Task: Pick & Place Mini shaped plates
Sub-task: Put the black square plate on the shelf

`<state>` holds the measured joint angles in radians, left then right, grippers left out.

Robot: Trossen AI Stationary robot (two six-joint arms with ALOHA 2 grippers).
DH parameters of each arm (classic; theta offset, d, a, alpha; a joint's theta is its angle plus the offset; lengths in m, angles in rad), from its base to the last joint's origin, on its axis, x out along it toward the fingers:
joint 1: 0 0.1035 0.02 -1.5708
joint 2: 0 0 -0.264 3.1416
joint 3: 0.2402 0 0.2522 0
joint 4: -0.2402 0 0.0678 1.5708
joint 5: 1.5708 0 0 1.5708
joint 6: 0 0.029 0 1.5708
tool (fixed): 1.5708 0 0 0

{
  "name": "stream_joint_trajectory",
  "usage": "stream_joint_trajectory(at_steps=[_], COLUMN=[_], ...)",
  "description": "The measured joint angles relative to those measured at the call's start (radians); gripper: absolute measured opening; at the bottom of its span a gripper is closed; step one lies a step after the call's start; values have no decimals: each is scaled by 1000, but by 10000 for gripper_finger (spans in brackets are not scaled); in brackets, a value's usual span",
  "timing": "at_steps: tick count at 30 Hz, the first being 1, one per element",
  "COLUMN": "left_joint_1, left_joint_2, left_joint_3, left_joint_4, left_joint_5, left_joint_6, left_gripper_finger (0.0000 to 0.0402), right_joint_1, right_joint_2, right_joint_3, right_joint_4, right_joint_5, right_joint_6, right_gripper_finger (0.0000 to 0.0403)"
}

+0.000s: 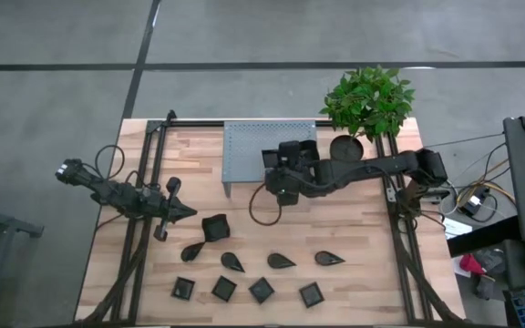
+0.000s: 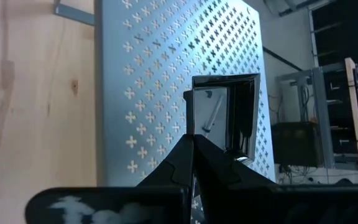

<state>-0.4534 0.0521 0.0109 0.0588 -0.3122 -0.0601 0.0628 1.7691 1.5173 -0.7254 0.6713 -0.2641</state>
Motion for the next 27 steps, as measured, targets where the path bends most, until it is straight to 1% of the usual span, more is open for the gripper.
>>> stream_joint_trajectory(at_steps=[6,17,21,27], left_joint_1=[0,0,0,0], left_joint_2=[0,0,0,0], left_joint_3=[0,0,0,0], left_joint_4=[0,0,0,0], left_joint_5=[0,0,0,0], left_joint_6=[0,0,0,0], left_gripper_finger=[0,0,0,0], right_joint_1=[-1,-4,-5,-5], right_joint_2=[1,2,2,2], right_joint_3=[-6,-49,-60,-60], right_joint_4=[0,3,7,25], right_joint_5=[-20,-26,-26,-15], right_joint_6=[2,15,17,21], right_gripper_finger=[8,10,25,62])
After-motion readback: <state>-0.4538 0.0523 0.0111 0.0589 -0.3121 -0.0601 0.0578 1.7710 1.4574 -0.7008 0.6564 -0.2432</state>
